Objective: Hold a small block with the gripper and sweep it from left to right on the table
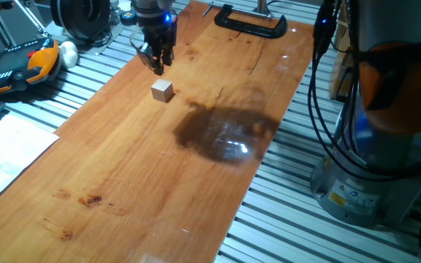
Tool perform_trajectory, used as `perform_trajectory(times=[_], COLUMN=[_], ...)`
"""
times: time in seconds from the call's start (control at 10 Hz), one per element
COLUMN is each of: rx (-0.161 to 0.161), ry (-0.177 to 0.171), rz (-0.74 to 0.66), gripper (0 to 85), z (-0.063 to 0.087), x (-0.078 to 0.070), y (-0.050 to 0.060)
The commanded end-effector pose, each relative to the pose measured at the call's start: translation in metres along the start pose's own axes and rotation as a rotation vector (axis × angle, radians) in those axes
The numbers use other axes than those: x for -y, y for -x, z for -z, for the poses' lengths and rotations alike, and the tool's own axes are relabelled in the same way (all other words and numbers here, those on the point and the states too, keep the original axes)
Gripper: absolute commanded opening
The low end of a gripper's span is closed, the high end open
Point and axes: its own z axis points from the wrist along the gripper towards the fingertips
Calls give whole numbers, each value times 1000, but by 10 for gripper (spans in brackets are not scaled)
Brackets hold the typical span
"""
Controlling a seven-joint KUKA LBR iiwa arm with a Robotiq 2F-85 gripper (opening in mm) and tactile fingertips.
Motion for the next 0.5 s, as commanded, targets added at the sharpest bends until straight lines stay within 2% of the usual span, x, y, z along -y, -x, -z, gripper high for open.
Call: perform_trajectory(times=[0.0, 0.4], rx=[9, 12], ry=[-2, 6], rz=[-3, -41], gripper=[423, 533], z=[-5, -28], x=[1, 17], y=[6, 31])
